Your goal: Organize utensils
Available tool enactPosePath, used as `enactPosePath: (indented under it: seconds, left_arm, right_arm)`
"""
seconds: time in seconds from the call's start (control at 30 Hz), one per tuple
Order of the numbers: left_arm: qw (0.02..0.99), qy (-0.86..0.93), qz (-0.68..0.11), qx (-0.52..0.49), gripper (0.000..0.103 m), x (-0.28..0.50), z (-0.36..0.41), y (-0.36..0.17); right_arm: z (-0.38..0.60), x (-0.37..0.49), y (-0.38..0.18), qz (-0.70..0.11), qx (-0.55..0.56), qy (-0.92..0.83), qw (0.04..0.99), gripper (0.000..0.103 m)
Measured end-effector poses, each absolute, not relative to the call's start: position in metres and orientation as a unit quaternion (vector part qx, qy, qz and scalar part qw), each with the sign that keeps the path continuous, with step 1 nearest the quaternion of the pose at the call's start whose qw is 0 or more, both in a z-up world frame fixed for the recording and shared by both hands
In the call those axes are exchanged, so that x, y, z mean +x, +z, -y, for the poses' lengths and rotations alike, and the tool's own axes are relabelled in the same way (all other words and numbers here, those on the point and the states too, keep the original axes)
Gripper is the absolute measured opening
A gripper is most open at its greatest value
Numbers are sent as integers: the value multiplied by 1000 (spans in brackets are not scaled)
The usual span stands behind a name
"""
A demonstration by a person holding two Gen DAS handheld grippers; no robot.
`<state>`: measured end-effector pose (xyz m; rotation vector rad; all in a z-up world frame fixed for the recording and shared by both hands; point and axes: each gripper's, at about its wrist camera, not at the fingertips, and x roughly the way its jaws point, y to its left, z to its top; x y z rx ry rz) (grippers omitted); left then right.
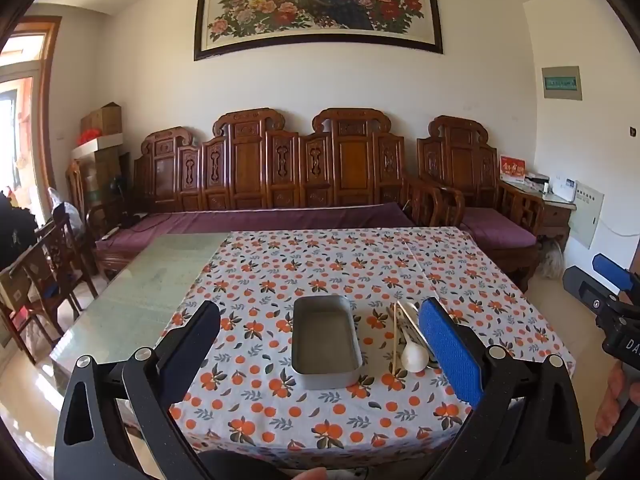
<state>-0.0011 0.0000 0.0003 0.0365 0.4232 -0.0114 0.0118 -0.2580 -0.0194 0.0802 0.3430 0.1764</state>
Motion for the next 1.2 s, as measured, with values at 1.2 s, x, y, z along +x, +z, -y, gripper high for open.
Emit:
enactPosePath:
  seconds: [1.2]
  left_arm:
    - [979,-7,-201,10,96,-5,3,17]
  right_arm:
    - [258,10,-19,-163,40,89,982,100]
